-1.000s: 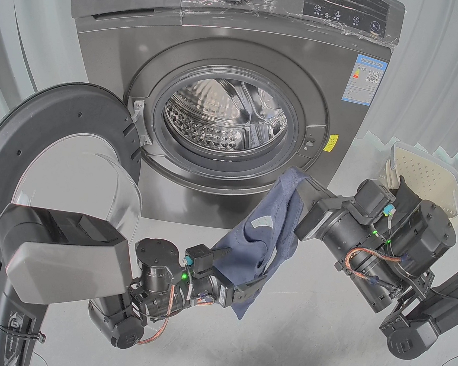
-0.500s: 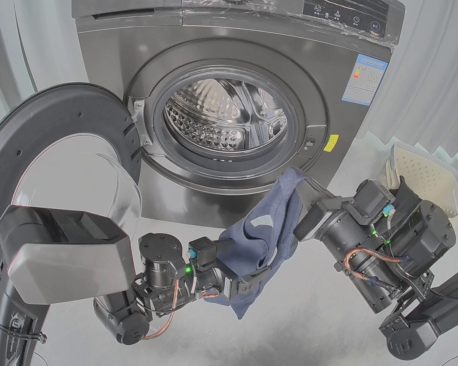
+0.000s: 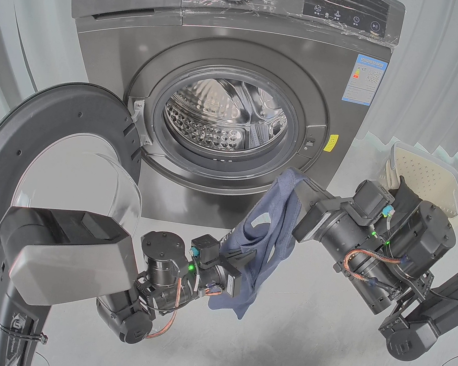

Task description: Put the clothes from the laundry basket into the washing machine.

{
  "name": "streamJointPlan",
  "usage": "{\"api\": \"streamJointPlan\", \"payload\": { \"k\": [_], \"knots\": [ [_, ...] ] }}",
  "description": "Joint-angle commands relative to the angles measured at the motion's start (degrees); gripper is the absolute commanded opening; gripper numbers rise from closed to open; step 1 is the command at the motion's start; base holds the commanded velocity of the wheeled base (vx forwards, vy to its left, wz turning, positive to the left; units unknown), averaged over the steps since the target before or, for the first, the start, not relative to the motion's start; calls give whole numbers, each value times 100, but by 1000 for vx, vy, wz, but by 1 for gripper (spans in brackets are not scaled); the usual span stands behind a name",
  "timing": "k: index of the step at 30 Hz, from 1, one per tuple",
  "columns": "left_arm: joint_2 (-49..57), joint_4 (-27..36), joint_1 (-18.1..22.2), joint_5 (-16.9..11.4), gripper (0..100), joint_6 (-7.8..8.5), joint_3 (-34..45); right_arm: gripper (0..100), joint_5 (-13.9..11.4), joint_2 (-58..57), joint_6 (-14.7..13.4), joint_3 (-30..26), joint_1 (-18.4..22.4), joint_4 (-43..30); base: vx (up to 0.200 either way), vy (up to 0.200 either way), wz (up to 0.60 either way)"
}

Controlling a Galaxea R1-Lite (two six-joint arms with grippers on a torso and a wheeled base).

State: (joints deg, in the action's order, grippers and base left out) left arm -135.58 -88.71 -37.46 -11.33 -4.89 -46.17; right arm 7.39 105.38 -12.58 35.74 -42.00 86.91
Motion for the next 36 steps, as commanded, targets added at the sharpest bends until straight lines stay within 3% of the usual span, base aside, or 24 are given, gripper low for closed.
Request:
{"api": "streamJointPlan", "payload": {
  "k": [1,8,17,21,31,36],
  "knots": [
    [217,-6,-7,8,0,5,99,0,0,9,1,-6,16,2,0,0,0],
    [1579,-6,72,25,0,76,1338,0,0,9,10,3,157,-16,0,0,0],
    [3548,21,767,-309,0,85,2516,0,0,-17,1,3,271,-33,0,0,0],
    [3926,21,872,-256,0,67,2578,0,8,-87,10,3,253,-33,0,0,0],
    [3996,73,1813,-309,0,102,1945,0,0,-254,28,108,262,-7,0,0,0],
    [4040,64,1839,-309,0,102,1822,0,0,-395,45,223,262,-33,0,0,0]
  ]
}}
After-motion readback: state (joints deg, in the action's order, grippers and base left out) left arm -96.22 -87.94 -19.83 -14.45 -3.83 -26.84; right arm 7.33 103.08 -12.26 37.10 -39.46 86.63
